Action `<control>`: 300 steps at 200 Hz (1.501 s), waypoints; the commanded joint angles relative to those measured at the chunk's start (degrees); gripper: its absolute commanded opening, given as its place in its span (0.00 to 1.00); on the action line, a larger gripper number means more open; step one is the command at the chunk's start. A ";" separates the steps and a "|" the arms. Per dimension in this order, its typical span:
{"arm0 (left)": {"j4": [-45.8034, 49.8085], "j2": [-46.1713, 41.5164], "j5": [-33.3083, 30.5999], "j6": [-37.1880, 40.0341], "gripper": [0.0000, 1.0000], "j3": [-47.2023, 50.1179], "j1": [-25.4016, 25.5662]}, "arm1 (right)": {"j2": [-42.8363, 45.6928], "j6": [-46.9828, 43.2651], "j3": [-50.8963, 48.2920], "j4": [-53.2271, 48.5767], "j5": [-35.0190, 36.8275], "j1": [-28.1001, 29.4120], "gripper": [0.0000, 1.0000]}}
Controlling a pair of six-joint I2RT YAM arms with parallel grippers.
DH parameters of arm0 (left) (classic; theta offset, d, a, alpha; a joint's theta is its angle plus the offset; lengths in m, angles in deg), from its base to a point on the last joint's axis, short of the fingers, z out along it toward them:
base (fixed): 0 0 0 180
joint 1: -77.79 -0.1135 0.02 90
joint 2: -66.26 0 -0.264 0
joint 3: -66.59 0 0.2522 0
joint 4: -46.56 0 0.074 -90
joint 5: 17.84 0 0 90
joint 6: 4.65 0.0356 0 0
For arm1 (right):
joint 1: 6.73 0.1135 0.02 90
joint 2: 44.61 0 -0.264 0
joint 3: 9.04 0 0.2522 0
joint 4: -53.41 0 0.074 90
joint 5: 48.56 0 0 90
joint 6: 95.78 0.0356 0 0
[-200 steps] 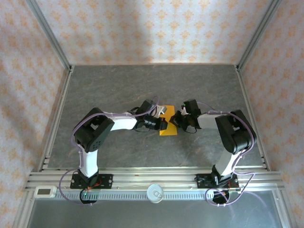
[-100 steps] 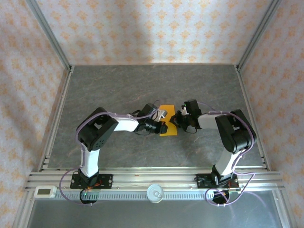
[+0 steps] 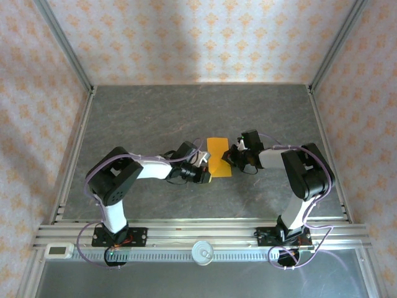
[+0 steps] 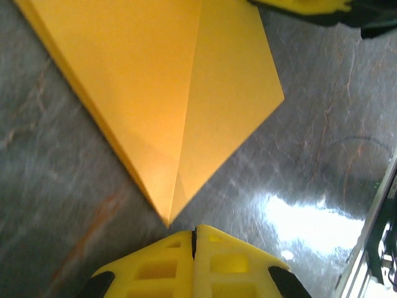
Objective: Fold a paper plane with a square sheet of paper (pick it up from the middle)
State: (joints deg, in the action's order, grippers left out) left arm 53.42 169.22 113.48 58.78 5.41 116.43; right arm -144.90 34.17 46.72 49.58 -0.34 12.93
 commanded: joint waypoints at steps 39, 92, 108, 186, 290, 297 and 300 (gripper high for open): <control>-3.89 -1.95 -0.10 -2.04 0.00 -4.35 -0.21 | -2.35 -1.11 -1.66 -5.80 4.58 -0.88 0.00; -2.16 5.54 -5.57 -2.16 0.00 -7.97 -0.23 | -2.02 -0.81 -1.37 -5.18 3.28 -0.89 0.00; -1.68 6.02 -6.98 -1.92 0.00 -6.84 -0.22 | -1.60 -0.87 -0.91 -5.44 3.15 -0.94 0.00; -4.35 6.27 -8.45 -2.79 0.00 0.56 -0.24 | 5.01 -1.94 1.34 -6.10 -0.06 0.84 0.00; -3.38 8.89 -7.86 -1.73 0.00 0.18 -0.31 | 1.46 -1.97 -2.27 -4.00 2.81 2.99 0.00; -3.46 9.00 -7.68 -1.65 0.00 0.26 -0.31 | 1.04 -2.20 -2.06 -3.87 2.29 2.46 0.00; -3.47 9.05 -7.59 -1.64 0.00 0.23 -0.31 | 0.86 -2.31 -1.97 -3.95 2.13 2.26 0.00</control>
State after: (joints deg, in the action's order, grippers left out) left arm 42.84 174.51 107.69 56.68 3.49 116.38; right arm -142.17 33.07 45.67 45.56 0.20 17.72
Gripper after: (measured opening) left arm 0.049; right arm 0.055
